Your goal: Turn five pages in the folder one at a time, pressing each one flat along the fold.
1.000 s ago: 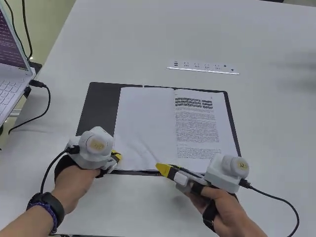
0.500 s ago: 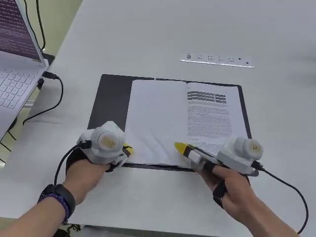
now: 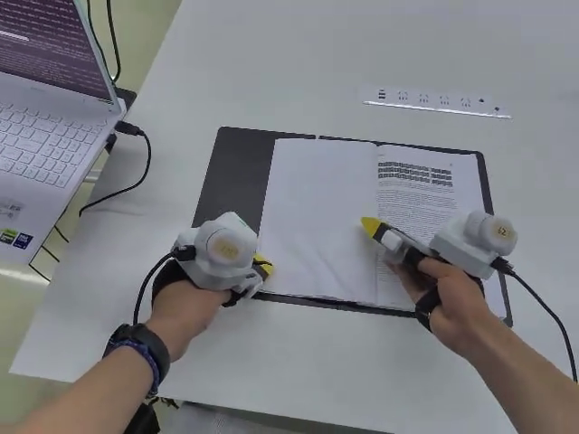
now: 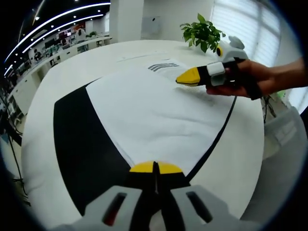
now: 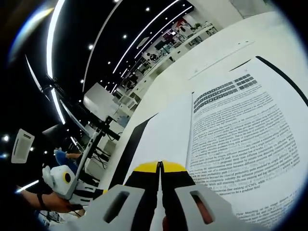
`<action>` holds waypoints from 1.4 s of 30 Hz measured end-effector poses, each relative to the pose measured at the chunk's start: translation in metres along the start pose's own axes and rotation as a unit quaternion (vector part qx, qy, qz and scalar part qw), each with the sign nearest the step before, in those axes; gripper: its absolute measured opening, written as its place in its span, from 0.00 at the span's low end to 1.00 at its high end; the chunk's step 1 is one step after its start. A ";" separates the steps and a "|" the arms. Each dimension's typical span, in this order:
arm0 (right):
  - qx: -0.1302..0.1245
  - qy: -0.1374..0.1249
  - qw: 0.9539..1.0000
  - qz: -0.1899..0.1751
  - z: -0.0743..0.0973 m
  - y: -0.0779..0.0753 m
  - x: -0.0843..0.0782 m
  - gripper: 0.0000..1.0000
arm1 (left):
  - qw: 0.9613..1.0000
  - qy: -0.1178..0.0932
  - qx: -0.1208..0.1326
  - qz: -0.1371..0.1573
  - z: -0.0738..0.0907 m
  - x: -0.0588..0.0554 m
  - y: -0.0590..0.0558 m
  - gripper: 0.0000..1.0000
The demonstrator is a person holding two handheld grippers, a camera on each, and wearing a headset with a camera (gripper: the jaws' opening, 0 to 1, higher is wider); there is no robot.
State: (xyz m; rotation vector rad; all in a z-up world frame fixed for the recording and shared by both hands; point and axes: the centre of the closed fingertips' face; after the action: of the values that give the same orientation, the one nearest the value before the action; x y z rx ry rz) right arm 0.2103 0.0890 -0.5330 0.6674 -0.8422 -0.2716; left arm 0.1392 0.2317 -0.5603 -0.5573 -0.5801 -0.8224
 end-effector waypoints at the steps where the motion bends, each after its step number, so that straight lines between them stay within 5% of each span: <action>1: -0.001 -0.001 1.000 -0.002 -0.002 -0.001 0.001 0.00 | 1.000 0.002 0.002 -0.003 0.000 0.000 0.000 0.00; 8: -0.014 -0.015 1.000 -0.017 -0.015 -0.014 0.011 0.00 | 1.000 0.002 0.002 0.007 0.000 0.001 0.001 0.00; 28: -0.022 -0.057 0.997 -0.043 -0.031 -0.004 0.039 0.00 | 1.000 0.000 0.010 0.014 0.000 0.001 0.000 0.00; 42: -0.022 -0.084 0.993 -0.082 -0.046 -0.009 0.062 0.00 | 1.000 0.007 0.017 0.018 -0.002 0.001 0.001 0.00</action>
State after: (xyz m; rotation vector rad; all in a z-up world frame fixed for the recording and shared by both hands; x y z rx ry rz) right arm 0.2860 0.0724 -0.5239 0.6795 -0.9410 -0.5001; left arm 0.1410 0.2302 -0.5608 -0.5298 -0.5681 -0.7802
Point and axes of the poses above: the centre of the closed fingertips' face, and the gripper's own axes: z roughly backward along the fingers, y roughly to its left, x roughly out of its top, and after that the axes turned 9 degrees about -x, right-handed
